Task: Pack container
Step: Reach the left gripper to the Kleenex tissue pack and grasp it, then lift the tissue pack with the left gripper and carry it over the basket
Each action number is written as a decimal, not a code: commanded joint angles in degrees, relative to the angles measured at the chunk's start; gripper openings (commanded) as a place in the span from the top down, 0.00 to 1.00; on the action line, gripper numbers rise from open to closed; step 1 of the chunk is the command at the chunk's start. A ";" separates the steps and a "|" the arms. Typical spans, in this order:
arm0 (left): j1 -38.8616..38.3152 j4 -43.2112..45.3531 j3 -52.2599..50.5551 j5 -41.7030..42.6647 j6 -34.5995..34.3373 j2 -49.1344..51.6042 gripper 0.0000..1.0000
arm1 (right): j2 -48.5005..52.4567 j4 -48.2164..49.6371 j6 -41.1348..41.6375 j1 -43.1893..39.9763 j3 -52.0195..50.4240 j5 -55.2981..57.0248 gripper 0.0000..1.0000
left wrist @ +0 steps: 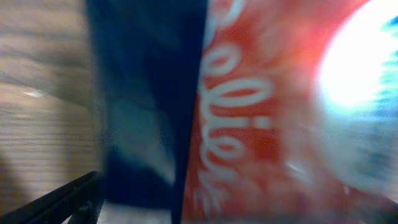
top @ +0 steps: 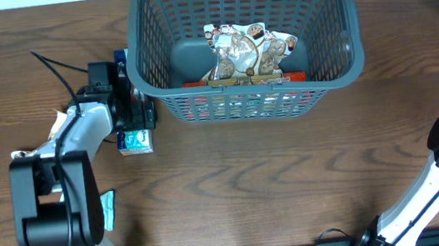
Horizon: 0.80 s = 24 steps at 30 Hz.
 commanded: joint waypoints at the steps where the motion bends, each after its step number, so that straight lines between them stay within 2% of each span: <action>1: 0.28 -0.26 0.96 -0.50 -1.49 0.83 0.01 | -0.15 -0.04 0.72 -0.13 -0.20 0.42 0.01; 14: 0.28 0.81 0.96 -0.48 -1.49 0.81 0.00 | -0.15 -0.02 0.74 -0.13 -0.20 0.42 0.01; 16: 0.28 1.09 0.96 -0.50 -1.49 0.81 0.26 | -0.15 -0.02 0.72 -0.13 -0.20 0.42 0.01; 20: 0.28 1.99 0.96 -0.52 -1.49 0.81 0.94 | -0.15 -0.04 0.74 -0.13 -0.20 0.42 0.01; 24: 0.28 3.28 0.98 -1.27 -1.66 0.66 0.94 | -0.15 -0.04 0.74 -0.13 -0.20 0.42 0.01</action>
